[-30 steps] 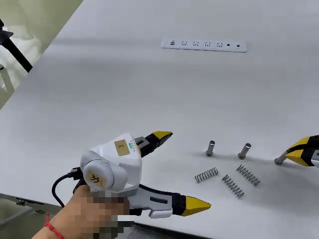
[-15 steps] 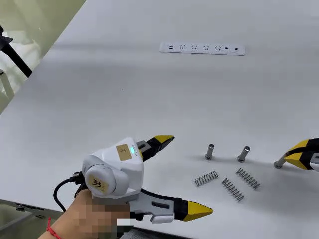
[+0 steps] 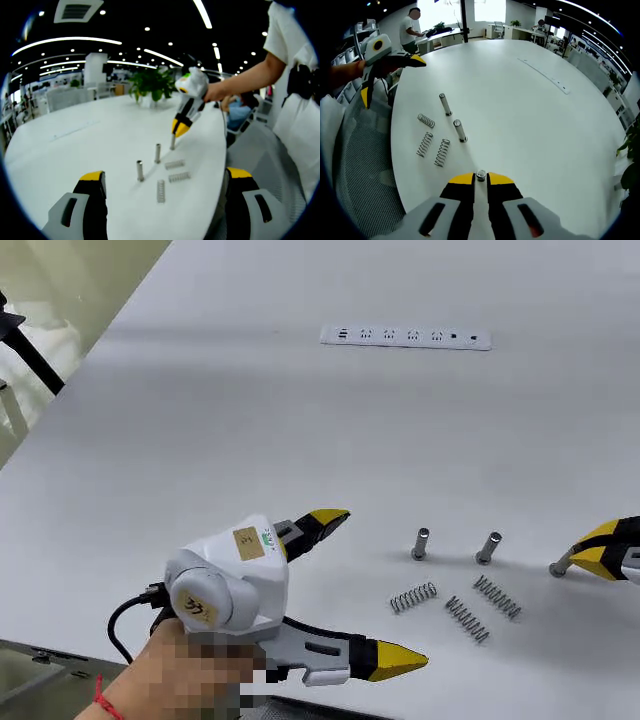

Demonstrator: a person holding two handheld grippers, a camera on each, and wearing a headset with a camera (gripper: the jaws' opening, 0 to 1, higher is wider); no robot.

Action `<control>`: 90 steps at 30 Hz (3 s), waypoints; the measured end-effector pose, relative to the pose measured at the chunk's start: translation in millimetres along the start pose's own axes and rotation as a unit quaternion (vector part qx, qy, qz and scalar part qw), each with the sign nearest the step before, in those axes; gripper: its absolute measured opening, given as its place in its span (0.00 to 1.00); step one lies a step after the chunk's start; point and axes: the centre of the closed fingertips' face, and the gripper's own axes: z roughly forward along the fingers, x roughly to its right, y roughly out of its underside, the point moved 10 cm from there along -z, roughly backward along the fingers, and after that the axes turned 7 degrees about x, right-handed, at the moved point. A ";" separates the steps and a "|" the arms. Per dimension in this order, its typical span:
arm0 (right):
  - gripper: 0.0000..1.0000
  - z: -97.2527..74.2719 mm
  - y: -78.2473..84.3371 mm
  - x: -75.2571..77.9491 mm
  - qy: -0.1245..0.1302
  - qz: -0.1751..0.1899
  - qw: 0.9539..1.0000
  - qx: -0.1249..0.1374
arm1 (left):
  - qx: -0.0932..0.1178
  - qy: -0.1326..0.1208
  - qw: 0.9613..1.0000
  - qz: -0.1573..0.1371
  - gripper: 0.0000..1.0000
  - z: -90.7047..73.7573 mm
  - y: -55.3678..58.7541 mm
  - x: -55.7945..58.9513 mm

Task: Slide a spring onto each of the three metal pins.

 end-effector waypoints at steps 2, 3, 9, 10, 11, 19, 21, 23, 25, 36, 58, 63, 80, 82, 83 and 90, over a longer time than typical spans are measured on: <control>0.12 0.1 0.1 0.2 0.001 0.000 1.000 0.001 | 0.000 -0.001 1.000 -0.001 1.00 -0.3 0.2 -0.2; 0.12 -0.1 -0.1 -0.3 0.001 0.000 1.000 0.001 | 0.000 -0.001 1.000 0.000 1.00 -0.5 0.5 -0.2; 0.17 -2.4 -1.4 -3.7 0.003 -0.002 1.000 0.007 | -0.001 -0.001 1.000 -0.001 1.00 -1.0 0.7 0.2; 0.17 -3.1 -1.7 -4.2 0.004 -0.001 1.000 0.009 | -0.001 -0.001 1.000 -0.001 1.00 -1.1 0.6 0.2; 0.18 -4.3 -2.2 -4.9 0.005 -0.001 1.000 0.012 | -0.001 0.000 1.000 0.000 1.00 -1.1 0.3 0.3; 0.25 -16.9 -0.8 -7.1 0.017 0.007 0.999 0.034 | -0.004 0.001 1.000 0.002 1.00 -0.8 -0.9 1.1; 0.28 -21.3 0.6 -7.6 0.021 0.012 0.999 0.041 | -0.005 0.001 1.000 0.003 1.00 -0.9 -1.0 1.3; 0.30 -25.8 2.4 -8.0 0.025 0.017 0.998 0.049 | -0.005 0.001 1.000 0.004 1.00 -0.8 -1.1 1.4; 0.32 -29.9 3.9 -8.4 0.029 0.020 0.998 0.061 | -0.007 0.001 1.000 0.005 1.00 -0.8 -1.1 1.5; 0.46 -51.8 18.3 -13.0 0.039 0.041 0.993 0.101 | -0.013 0.004 1.000 0.015 1.00 0.8 -6.1 3.0; 0.75 -70.5 39.1 -28.9 0.003 0.024 0.988 0.154 | -0.067 -0.012 0.997 0.021 0.91 0.8 -2.6 -1.2; 0.78 -74.2 45.9 -29.8 0.004 0.026 0.987 0.159 | -0.082 -0.015 0.996 0.016 0.84 3.3 -1.1 -2.3; 0.83 -78.6 60.8 -36.2 0.000 0.038 0.984 0.172 | -0.202 -0.006 0.979 0.032 0.49 29.3 18.3 -11.1; 0.83 -78.8 61.6 -36.4 0.002 0.041 0.984 0.174 | -0.211 -0.005 0.977 0.029 0.47 33.7 21.9 -11.2; 0.83 -78.7 63.7 -35.1 0.002 0.042 0.984 0.175 | -0.217 -0.002 0.976 0.026 0.45 36.2 23.5 -10.8; 0.82 -79.9 68.8 -34.8 0.008 0.048 0.983 0.177 | -0.259 0.014 0.965 0.044 0.30 51.1 34.3 -7.4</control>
